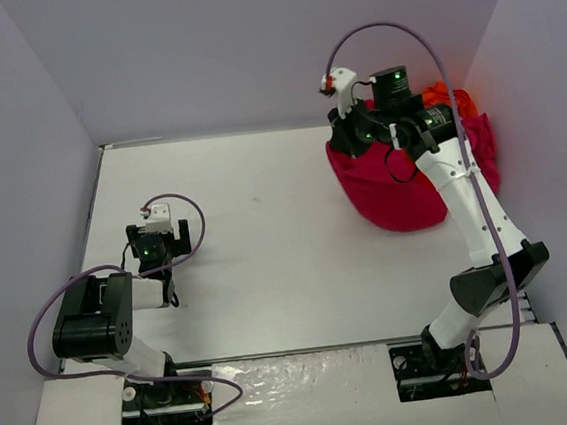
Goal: Fold and stack the t-shirts
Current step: Flatten out the tshirt
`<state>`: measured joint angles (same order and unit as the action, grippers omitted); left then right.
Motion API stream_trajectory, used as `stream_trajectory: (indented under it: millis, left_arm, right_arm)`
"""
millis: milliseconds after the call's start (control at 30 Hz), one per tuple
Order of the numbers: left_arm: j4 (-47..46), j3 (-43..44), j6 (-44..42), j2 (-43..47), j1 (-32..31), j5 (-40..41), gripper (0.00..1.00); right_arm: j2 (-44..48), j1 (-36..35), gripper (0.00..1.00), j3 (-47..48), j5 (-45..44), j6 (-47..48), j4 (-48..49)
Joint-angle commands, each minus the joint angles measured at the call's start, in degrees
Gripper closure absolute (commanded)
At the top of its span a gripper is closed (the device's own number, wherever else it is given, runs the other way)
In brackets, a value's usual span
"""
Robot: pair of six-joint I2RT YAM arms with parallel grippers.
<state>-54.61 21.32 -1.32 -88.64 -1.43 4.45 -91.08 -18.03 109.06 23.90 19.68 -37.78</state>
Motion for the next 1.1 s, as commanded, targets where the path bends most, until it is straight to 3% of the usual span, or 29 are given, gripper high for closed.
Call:
stream_trajectory:
  millis: [0,200,367,533,633,833,933,1067]
  left_arm:
    - [-3.59,1.97,0.62,1.10,0.29,-0.25,0.03]
    - [-3.57,1.97,0.62,1.10,0.29,-0.23,0.03]
    - [-3.57,1.97,0.62,1.10,0.29,-0.23,0.03]
    - [-3.57,2.02,0.62,1.01,0.29,-0.23,0.03]
    - [-3.53,2.01,0.62,1.01,0.34,-0.23,0.03]
    - [-3.50,1.97,0.62,1.10,0.36,-0.30,0.03]
    - [-3.57,1.97,0.62,1.10,0.29,-0.31,0.03]
    - [-3.57,2.05,0.62,1.10,0.29,-0.24,0.03]
  right_arm:
    - [1.43,-1.21,1.00,4.20,19.16,4.86,-6.73]
    - [0.36,-1.21,1.00,6.73,26.93,5.94,-8.28]
    - [-3.64,-1.07,1.00,9.79,23.63,4.93,-7.24]
    - [-7.44,-0.21,1.00,11.79,3.49,-2.18,0.34]
    - [-9.38,-0.22,1.00,12.17,-20.62,-4.85,6.84]
    - [-18.06,1.04,1.00,19.22,-54.45,7.12,19.98]
    - [-20.59,3.10,1.00,22.25,-63.38,13.60,25.61]
    - [-18.66,7.06,1.00,21.86,-66.08,14.15,28.01]
